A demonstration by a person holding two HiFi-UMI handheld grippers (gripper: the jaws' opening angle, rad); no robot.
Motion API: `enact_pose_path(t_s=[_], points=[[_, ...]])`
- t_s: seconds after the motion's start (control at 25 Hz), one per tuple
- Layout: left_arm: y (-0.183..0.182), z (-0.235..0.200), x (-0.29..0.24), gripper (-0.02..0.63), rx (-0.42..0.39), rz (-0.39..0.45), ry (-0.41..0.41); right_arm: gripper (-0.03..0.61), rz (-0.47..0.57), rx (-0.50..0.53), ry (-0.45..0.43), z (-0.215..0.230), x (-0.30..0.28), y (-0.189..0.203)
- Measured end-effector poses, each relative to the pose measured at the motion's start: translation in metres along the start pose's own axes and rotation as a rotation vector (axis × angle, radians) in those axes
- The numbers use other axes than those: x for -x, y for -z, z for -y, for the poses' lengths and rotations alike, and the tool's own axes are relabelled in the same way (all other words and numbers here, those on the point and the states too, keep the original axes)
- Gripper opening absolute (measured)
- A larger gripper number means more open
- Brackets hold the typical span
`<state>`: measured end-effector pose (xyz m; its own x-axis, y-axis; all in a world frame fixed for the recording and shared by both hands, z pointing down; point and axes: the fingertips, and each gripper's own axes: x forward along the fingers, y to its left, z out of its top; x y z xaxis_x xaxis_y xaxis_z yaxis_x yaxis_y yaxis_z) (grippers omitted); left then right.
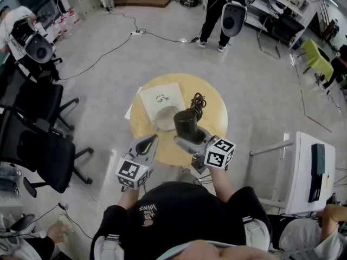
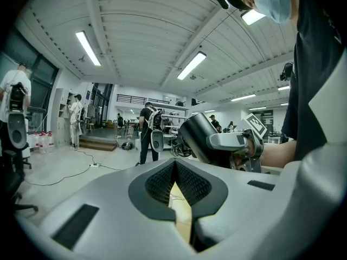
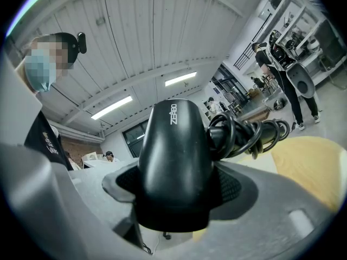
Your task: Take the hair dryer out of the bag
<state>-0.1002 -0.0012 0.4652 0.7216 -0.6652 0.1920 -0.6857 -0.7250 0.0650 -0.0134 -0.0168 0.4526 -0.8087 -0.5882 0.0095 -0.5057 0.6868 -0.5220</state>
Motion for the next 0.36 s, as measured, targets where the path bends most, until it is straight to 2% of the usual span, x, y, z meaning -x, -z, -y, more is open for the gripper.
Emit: enact_pose_path(t_s=[0.36], points=[[0.0, 0.0004, 0.0006, 0.011, 0.013, 0.001, 0.0, 0.351, -0.011, 0.003, 0.006, 0.0014, 0.0001, 0.002]])
